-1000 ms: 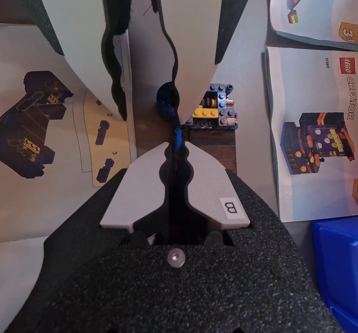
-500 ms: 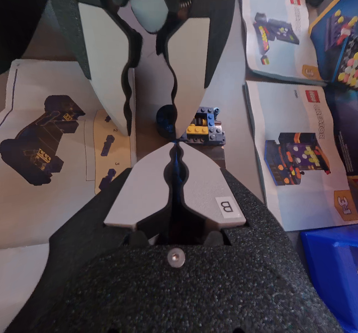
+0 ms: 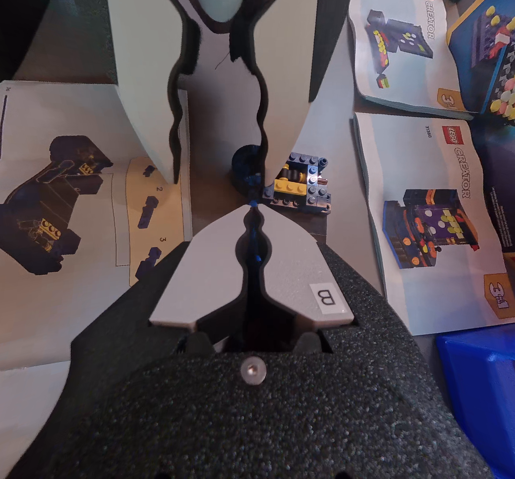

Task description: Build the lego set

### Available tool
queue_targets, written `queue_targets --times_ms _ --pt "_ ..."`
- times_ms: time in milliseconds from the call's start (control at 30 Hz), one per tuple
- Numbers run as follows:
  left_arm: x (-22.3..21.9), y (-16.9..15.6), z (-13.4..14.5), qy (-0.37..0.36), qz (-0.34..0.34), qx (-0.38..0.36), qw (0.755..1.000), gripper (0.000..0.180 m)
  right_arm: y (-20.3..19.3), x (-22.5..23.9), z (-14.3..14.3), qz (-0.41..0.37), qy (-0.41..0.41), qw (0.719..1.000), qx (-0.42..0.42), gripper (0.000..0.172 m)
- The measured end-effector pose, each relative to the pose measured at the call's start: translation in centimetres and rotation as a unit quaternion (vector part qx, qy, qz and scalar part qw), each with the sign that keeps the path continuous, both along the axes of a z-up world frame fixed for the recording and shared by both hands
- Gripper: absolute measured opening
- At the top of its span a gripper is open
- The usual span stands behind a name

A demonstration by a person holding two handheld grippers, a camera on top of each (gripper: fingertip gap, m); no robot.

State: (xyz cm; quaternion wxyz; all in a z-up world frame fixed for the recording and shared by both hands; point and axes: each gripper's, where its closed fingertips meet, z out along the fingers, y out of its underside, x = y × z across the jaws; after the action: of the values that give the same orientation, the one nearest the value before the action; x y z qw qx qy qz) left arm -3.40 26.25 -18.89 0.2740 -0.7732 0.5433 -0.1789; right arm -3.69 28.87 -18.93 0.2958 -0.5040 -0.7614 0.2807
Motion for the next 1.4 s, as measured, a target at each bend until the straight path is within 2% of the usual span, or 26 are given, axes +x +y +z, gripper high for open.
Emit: queue_targets --times_ms 167,300,367,433,533,767,1000,1167,1400 --pt "-0.5 0.8 1.5 -0.038 0.014 0.040 0.998 0.059 -0.2 -0.2 0.4 0.005 0.008 1.000 0.014 0.001" --pt "-2.3 2.3 1.6 -0.059 0.048 0.069 0.995 0.085 -0.6 -0.8 0.5 0.018 0.018 0.999 0.047 0.000" --pt "-2.6 2.7 0.8 -0.074 0.057 0.054 0.994 0.098 -0.7 -0.9 0.3 0.020 0.014 0.998 0.059 0.000" --pt "-2.5 2.8 -0.3 -0.082 0.056 0.036 0.994 0.102 -0.6 -1.1 0.2 0.017 0.013 0.997 0.072 0.001" --pt "-2.3 2.9 -1.7 -0.067 0.049 0.030 0.996 0.099 -0.5 -1.1 0.0 0.015 0.006 0.997 0.080 0.002" --pt "-2.6 3.0 -1.6 -0.069 0.058 0.037 0.995 0.085 -0.8 -1.1 -0.1 0.012 -0.005 0.996 0.083 0.001" --pt "-2.7 3.1 -1.7 -0.060 0.061 0.046 0.995 0.083 -0.7 -1.1 -0.1 -0.009 -0.015 0.999 0.036 0.000" --pt "-2.7 3.2 -1.7 -0.057 0.064 0.049 0.995 0.082 -0.7 -1.0 -0.1 -0.013 -0.024 0.999 0.038 0.000" --pt "-2.8 3.3 -1.7 -0.050 0.070 0.052 0.995 0.078 -0.7 -1.0 -0.2 -0.021 -0.087 0.995 0.037 0.000"
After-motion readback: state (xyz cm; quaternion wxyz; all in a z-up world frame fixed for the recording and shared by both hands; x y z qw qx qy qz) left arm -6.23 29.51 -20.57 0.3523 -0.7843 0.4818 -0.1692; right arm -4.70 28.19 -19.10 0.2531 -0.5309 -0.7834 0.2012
